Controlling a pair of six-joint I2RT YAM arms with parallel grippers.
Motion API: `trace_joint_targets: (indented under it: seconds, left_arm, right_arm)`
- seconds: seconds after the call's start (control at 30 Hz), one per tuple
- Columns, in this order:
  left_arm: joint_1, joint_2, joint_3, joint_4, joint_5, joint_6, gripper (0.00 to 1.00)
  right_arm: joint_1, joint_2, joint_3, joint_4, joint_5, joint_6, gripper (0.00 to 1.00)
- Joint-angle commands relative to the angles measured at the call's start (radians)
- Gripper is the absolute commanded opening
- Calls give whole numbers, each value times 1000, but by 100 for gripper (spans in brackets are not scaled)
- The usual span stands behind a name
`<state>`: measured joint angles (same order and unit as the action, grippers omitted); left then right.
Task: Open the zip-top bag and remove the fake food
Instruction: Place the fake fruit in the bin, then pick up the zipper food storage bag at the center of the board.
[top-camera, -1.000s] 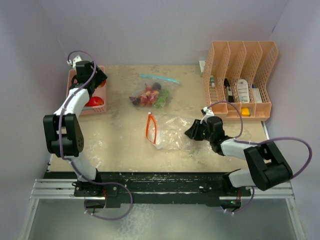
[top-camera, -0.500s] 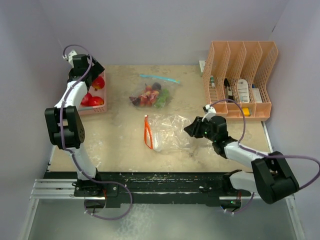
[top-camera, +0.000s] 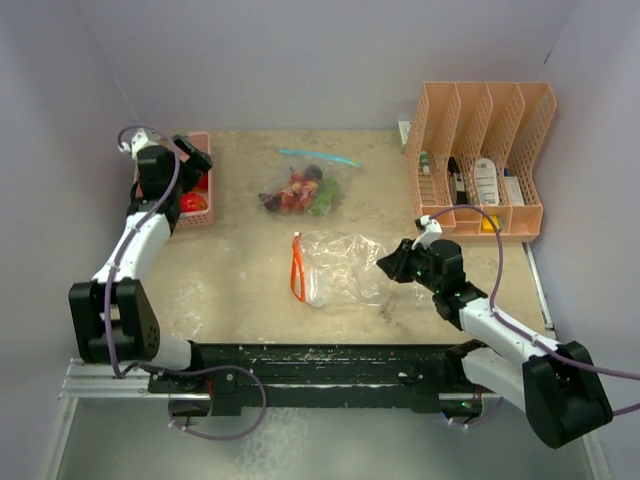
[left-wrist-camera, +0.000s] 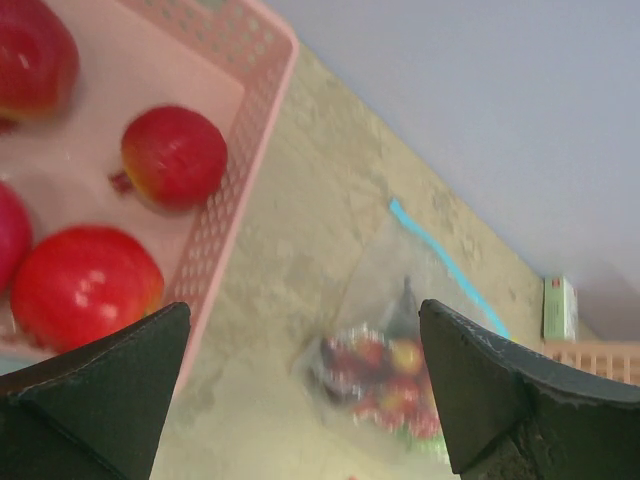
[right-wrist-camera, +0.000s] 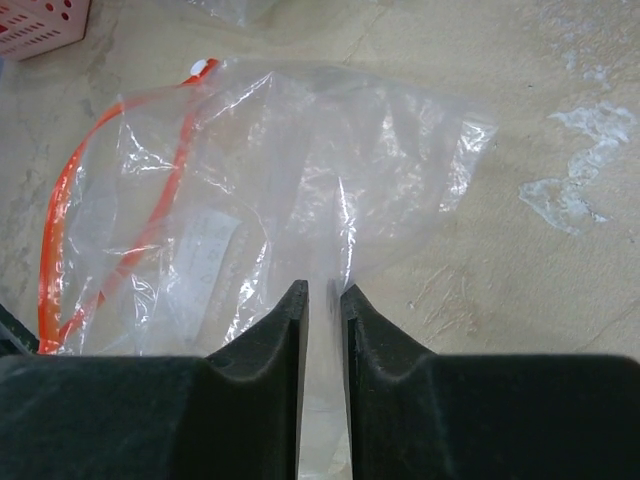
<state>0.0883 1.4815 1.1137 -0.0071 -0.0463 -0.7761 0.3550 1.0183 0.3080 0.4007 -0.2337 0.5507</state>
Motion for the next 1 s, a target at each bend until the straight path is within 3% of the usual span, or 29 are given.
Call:
trace_joint_targets:
  seconds: [0.0,0.1,0.37,0.53,0.63,0.8,0.97]
  left_arm:
    - [-61,-143,-136,52,65,-6,99]
    - [-129,-221,-241,62,75,6,99]
    - [-224,-401,-478,91,183,-11,99]
    - [-286,-485,-563,151,376,-9,99]
    - [-378,-440,-564,191,449,-7,99]
    - [-587,-314,-546,237,338,11,99]
    - [-700,-184,-530,282,248,9,99]
  right_arm:
    - [4,-34,58,-60,9,-13,14]
    - [4,-60,88,-96,25,-18,1]
    - [5,-113,72,-106,63,16,0]
    - [5,-122,90,-83,48,39,0]
    - [6,-66,114,-63,43,38,0]
    - [7,-8,98,10,33,65,0]
    - [7,-47,92,-28,67,65,0]
